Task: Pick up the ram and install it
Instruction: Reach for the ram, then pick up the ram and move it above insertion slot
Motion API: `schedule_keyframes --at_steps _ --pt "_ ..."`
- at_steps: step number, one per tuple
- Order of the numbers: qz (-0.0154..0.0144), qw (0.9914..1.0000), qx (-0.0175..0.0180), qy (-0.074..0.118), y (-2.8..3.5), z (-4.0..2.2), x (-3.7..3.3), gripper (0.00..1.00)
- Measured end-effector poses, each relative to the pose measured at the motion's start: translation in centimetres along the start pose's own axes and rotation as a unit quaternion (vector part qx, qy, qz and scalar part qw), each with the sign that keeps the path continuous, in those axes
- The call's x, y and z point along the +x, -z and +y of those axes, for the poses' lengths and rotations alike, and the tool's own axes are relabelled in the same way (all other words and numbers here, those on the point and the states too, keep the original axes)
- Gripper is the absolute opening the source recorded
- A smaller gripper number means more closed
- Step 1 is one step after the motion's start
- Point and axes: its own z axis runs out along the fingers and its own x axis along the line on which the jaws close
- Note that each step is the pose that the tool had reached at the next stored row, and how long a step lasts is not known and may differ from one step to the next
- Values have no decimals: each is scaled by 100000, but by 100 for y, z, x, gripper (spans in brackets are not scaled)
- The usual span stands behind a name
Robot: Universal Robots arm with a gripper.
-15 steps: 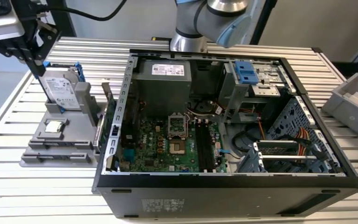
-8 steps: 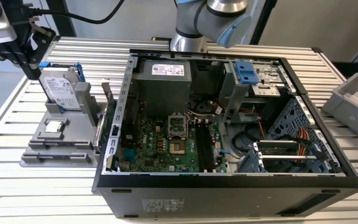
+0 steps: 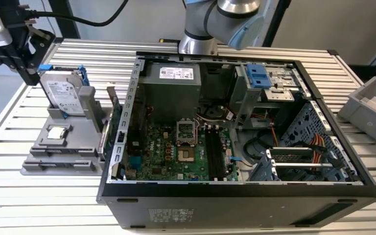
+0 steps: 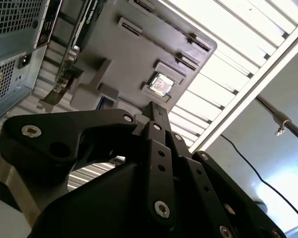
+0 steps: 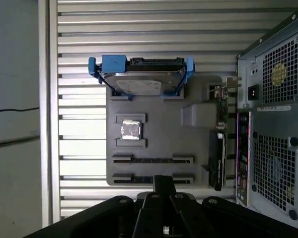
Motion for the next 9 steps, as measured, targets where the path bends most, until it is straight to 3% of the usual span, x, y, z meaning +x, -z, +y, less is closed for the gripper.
schedule_keyframes --at_steps 9 --pt "-251 100000 0 91 5 -141 13 0"
